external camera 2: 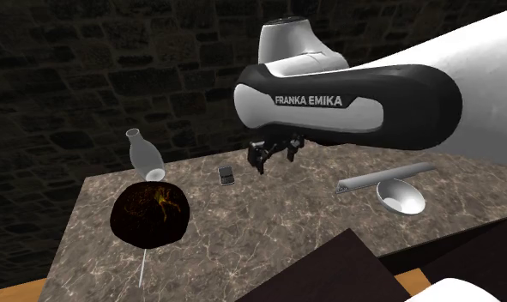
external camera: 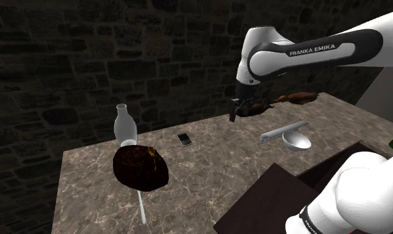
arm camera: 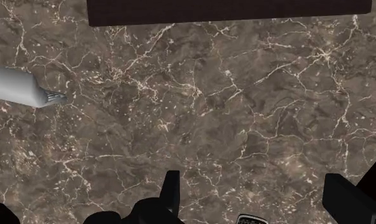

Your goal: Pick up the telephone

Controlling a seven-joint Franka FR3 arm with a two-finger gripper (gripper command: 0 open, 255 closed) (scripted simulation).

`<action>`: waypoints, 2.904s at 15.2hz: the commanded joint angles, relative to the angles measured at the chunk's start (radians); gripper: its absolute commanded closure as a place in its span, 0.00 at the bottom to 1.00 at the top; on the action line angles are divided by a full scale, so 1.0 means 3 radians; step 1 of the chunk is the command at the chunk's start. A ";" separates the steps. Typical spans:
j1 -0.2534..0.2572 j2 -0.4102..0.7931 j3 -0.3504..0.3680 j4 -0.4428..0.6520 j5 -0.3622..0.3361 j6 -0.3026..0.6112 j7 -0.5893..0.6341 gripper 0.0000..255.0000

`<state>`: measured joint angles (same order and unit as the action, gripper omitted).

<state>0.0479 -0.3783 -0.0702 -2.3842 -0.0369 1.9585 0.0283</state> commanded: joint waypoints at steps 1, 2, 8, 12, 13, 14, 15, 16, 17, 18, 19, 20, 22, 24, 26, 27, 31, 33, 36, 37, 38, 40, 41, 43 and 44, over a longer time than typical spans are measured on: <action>0.0017 0.0233 0.0004 0.0055 0.0034 0.0188 0.0023 0.00; 0.0024 0.0356 0.0005 0.0092 0.0052 0.0276 0.0031 0.00; 0.0065 0.1112 0.0016 0.0412 0.0167 0.0727 0.0062 0.00; 0.0080 0.1625 0.0033 0.0714 0.0251 0.0948 0.0071 0.00; 0.0082 0.1753 0.0038 0.0800 0.0271 0.0993 0.0073 0.00; 0.0083 0.1882 0.0044 0.0891 0.0291 0.1034 0.0075 0.00; 0.0084 0.2011 0.0051 0.0986 0.0311 0.1070 0.0077 0.00; 0.0084 0.2140 0.0057 0.1086 0.0330 0.1102 0.0080 0.00; 0.0083 0.2269 0.0064 0.1190 0.0348 0.1130 0.0082 0.00; 0.0082 0.2398 0.0072 0.1298 0.0365 0.1154 0.0086 0.00; 0.0081 0.2528 0.0079 0.1412 0.0381 0.1173 0.0090 0.00; 0.0079 0.2659 0.0087 0.1530 0.0396 0.1188 0.0094 0.00; 0.0076 0.2921 0.0101 0.1782 0.0423 0.1206 0.0105 0.00; 0.0072 0.3188 0.0115 0.2056 0.0446 0.1205 0.0119 0.00; 0.0067 0.3462 0.0128 0.2356 0.0465 0.1184 0.0136 0.00; 0.0066 0.3601 0.0134 0.2517 0.0473 0.1167 0.0145 0.00; 0.0061 0.3834 0.0144 0.2730 0.0485 0.1191 0.0153 0.00; 0.0059 0.3899 0.0148 0.2743 0.0489 0.1242 0.0148 0.00; 0.0056 0.4018 0.0154 0.2775 0.0495 0.1329 0.0140 0.00; 0.0056 0.4018 0.0154 0.2775 0.0495 0.1330 0.0140 0.00; 0.0056 0.4018 0.0154 0.2775 0.0495 0.1329 0.0140 0.00; 0.0058 0.4021 0.0154 0.2777 0.0495 0.1331 0.0142 1.00; 0.0057 0.4023 0.0154 0.2775 0.0495 0.1334 0.0141 1.00; 0.0058 0.4024 0.0154 0.2775 0.0495 0.1335 0.0141 1.00; 0.0056 0.4027 0.0154 0.2781 0.0495 0.1332 0.0139 1.00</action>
<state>0.0647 0.8265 -0.0239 -1.5505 0.1117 2.3573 0.0703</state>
